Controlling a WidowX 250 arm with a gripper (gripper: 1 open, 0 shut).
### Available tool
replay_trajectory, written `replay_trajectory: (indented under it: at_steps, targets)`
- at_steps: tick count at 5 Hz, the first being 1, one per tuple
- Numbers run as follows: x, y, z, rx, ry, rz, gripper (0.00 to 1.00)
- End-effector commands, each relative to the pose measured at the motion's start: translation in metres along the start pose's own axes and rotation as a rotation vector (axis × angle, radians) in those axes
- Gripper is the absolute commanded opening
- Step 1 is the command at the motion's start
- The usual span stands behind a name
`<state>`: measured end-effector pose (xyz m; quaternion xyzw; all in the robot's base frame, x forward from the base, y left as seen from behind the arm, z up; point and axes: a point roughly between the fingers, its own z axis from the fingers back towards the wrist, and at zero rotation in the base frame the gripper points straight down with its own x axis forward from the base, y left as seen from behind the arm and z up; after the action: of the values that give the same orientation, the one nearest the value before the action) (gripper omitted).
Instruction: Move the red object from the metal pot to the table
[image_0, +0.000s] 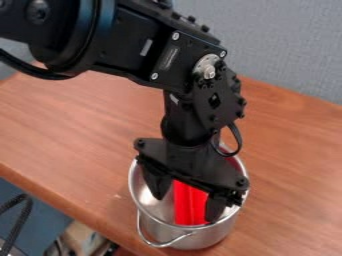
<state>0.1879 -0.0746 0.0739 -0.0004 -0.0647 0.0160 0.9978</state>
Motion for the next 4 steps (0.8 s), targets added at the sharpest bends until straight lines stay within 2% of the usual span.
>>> replay_trajectory:
  at_steps: [1, 4]
  targets:
    - [0.0049, 0.0047, 0.0005, 0.007, -0.017, 0.031, 1.00]
    - [0.0095, 0.0058, -0.0075, 0.007, -0.020, 0.075, 1.00]
